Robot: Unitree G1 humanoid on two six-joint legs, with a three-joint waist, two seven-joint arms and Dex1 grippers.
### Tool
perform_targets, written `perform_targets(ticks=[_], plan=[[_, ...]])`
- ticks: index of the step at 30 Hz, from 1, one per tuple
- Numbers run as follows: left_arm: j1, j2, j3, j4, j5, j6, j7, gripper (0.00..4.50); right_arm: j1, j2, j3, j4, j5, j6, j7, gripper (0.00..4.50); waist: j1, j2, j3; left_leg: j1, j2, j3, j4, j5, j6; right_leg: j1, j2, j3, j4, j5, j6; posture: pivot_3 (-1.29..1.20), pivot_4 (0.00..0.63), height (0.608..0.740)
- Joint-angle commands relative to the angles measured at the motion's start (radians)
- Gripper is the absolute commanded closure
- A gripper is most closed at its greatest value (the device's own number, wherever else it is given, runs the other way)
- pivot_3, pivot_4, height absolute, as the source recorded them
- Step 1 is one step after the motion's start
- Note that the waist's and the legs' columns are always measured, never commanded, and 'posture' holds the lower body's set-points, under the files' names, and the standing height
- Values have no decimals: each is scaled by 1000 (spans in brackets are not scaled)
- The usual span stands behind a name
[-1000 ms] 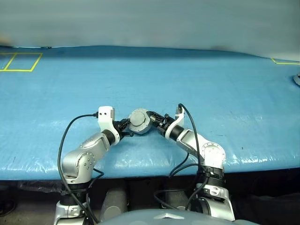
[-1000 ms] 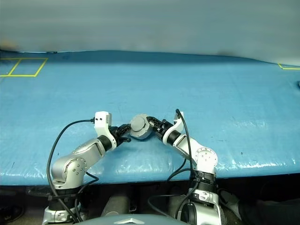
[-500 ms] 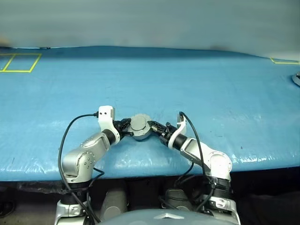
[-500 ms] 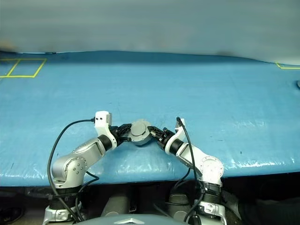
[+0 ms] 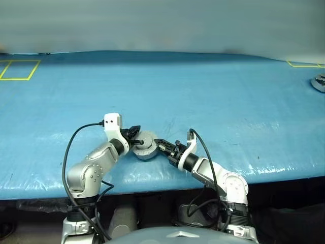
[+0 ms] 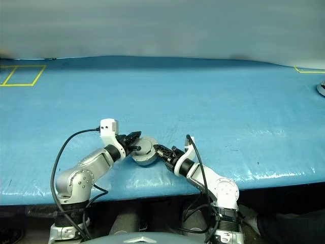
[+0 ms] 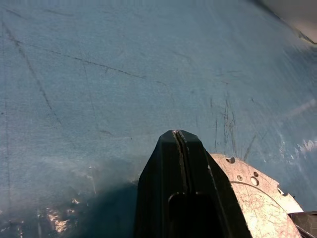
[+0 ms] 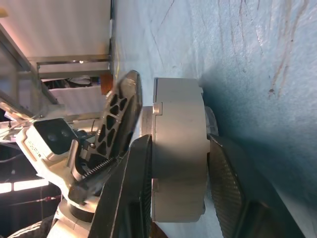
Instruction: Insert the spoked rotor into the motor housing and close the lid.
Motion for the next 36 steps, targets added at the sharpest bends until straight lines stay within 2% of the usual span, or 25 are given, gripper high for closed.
perform_targets(ticks=[1,3,6,11,17,18,25,36], plan=[[25,-45,113,-81,-78,-108,24,4500,-44,36,-14,9,6,-55,7,3225,1,0,0,0,0,0,0,0,0,0,0,0,0,0,0,0,150,740],[66,-91,180,-95,-199,-106,22,4500,-80,27,-37,24,7,-89,17,3228,-1,0,0,0,0,0,0,0,0,0,0,0,0,0,0,0,150,740],[158,-138,185,-120,-331,-68,12,3900,-135,19,-54,45,6,-124,32,3229,5,-1,1,-1,-1,1,1,0,1,0,-1,1,-1,0,0,0,150,740],[266,-224,158,-108,-492,-86,43,2262,-220,33,-75,78,-7,-160,46,3233,11,-2,1,-4,-1,0,4,-1,2,-1,-1,0,0,0,1,0,150,740],[309,-292,103,-83,-685,-165,85,217,-290,67,-70,103,-15,-162,51,3233,9,-1,1,-4,-1,0,5,-1,2,-1,-1,0,0,0,0,0,150,740],[312,-301,95,-74,-726,-175,108,49,-300,75,-67,103,-15,-160,51,3233,9,-1,1,-4,0,0,5,-1,2,-1,-1,0,0,0,0,0,150,740],[341,-271,15,-37,-940,-222,188,0,-344,117,-50,89,2,-155,37,3233,10,-1,1,-4,-1,0,5,-1,3,-1,-1,0,0,1,1,0,150,740],[331,-238,-61,21,-1030,-317,110,0,-329,137,9,51,44,-128,1,3233,8,-1,2,-4,-1,0,6,-1,3,-1,0,0,0,0,0,0,150,740]])
